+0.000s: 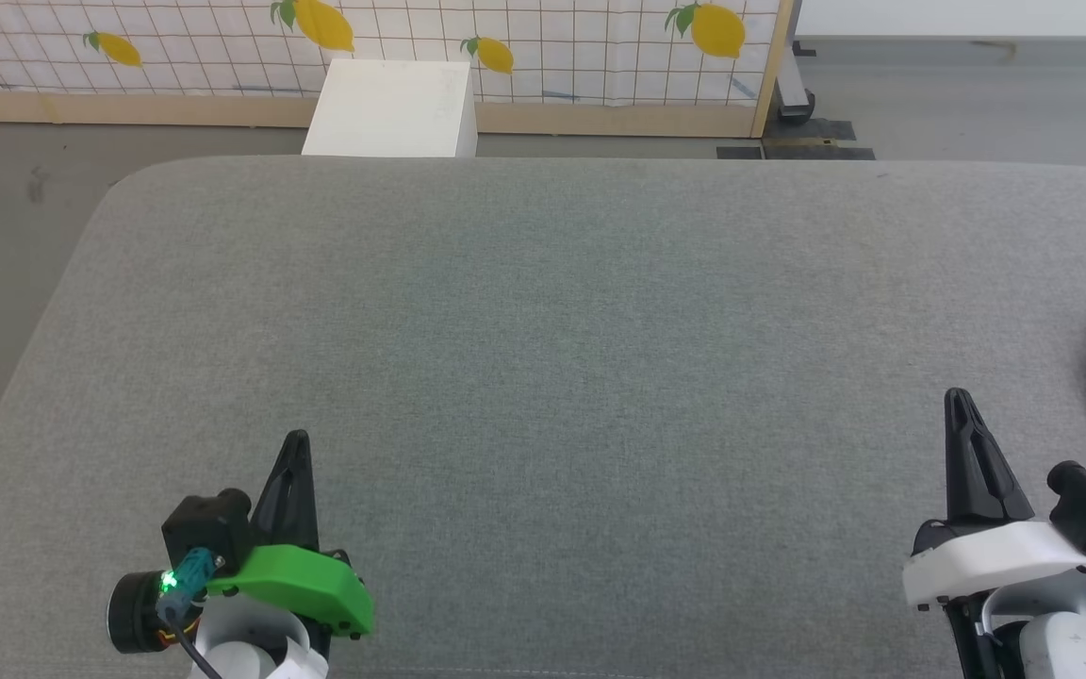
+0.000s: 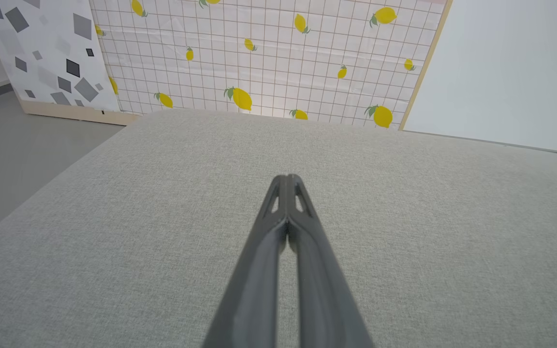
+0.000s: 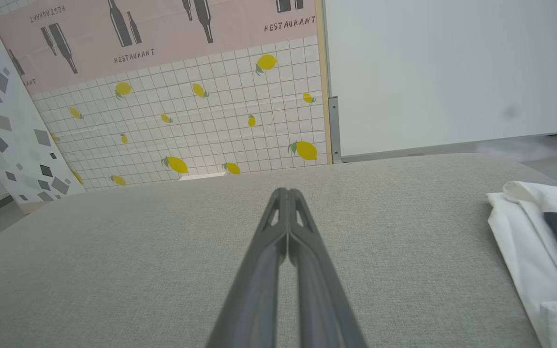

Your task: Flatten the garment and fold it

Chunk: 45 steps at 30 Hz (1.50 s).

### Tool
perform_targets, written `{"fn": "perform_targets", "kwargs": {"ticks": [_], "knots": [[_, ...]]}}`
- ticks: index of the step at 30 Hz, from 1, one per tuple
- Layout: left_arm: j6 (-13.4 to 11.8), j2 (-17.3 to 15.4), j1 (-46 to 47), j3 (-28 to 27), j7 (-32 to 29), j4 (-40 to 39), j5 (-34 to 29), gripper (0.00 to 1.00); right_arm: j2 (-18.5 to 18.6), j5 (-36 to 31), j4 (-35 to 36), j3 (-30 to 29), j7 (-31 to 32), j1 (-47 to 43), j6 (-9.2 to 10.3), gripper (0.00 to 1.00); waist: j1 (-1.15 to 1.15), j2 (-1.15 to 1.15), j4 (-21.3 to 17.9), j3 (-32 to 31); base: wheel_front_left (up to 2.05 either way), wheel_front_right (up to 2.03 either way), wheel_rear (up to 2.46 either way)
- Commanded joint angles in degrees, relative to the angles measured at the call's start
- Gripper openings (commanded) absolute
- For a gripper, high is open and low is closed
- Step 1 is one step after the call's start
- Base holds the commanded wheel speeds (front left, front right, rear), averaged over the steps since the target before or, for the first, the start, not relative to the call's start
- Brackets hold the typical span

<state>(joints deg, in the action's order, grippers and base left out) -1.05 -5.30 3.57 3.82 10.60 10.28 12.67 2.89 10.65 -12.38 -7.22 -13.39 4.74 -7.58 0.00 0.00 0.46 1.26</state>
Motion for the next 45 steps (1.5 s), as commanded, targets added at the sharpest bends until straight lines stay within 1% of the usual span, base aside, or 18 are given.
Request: {"fn": "perform_targets", "kwargs": {"ticks": [1, 45], "knots": [[0.1, 0.1, -0.3, -0.2, -0.3, -0.4, -0.5, 0.0, 0.0, -0.5, 0.5, 0.3, 0.4, -0.4, 0.01, 0.0, 0.0, 0.0, 0.0, 0.0, 0.0, 0.0, 0.0], [0.4, 1.0, -1.5, -1.6, -4.2, -4.1, -5.1, 0.0, 0.0, -4.3, 5.0, 2.9, 5.3, -2.0, 0.04, 0.0, 0.0, 0.0, -0.2, -0.5, 0.0, 0.0, 0.0]]}}
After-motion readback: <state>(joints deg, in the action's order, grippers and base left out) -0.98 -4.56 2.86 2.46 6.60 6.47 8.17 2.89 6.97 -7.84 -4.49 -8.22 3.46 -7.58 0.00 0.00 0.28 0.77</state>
